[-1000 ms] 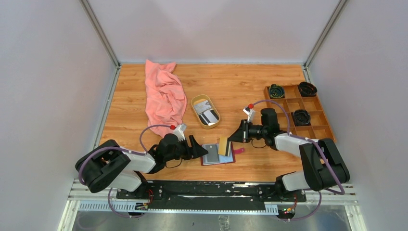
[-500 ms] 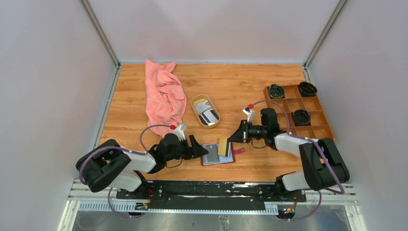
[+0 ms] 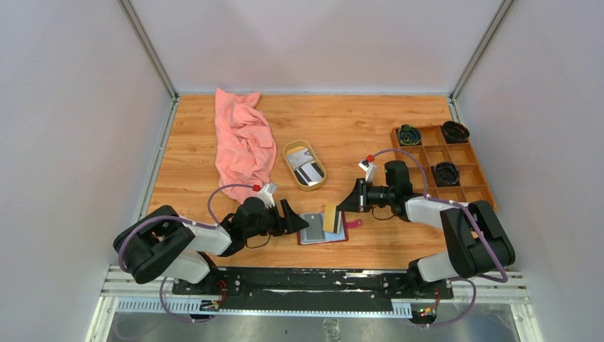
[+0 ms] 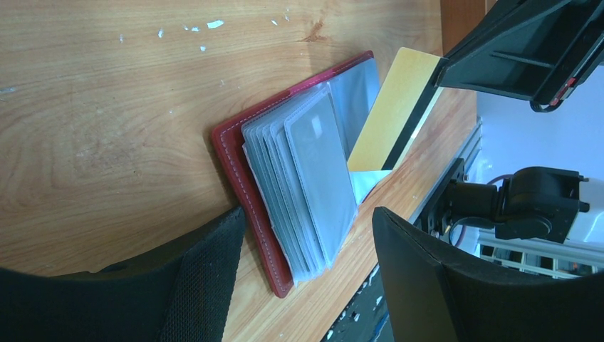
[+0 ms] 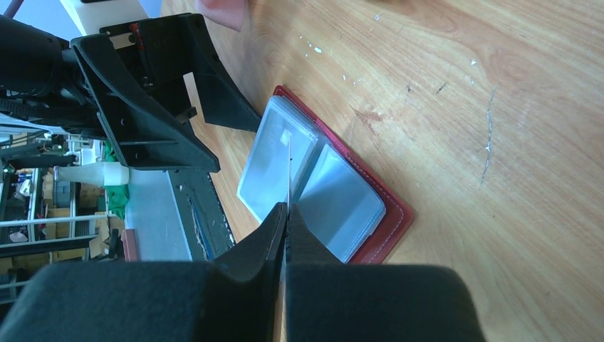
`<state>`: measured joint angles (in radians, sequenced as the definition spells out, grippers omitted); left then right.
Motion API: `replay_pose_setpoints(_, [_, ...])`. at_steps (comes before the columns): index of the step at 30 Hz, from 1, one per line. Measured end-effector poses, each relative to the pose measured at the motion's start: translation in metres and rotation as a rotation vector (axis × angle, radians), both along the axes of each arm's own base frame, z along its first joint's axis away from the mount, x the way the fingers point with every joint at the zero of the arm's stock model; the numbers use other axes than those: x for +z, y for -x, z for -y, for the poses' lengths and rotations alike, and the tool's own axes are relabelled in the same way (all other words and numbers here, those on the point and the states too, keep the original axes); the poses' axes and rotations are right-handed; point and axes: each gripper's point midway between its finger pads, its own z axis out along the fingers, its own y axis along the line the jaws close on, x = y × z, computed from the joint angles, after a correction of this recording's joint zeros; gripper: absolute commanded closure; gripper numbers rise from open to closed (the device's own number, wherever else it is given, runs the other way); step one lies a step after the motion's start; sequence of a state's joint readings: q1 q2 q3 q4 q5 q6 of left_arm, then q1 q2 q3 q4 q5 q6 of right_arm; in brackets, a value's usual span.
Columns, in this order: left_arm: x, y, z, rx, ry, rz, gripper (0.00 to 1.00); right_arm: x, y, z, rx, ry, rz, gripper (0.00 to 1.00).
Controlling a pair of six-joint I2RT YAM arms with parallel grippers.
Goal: Put the credit cards into the card holder
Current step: Insert the credit card into the card holder.
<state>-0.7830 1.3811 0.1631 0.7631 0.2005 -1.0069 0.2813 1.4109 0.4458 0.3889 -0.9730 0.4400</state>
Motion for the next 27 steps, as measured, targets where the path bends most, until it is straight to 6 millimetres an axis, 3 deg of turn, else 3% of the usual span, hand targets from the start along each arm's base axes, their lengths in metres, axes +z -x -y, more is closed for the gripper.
replay_pose_setpoints(12, [-0.0002,-0.0012,0.0012,0.000,0.001,0.001,0.27,0.0095,-0.0024,-0.0002,0.022,-0.017,0.027,1.00])
replay_pose_setpoints(27, [-0.0002,-0.0015,0.0015,0.000,0.001,0.001,0.27,0.0017,-0.0033,0.0001,0.011,-0.007,-0.004,1.00])
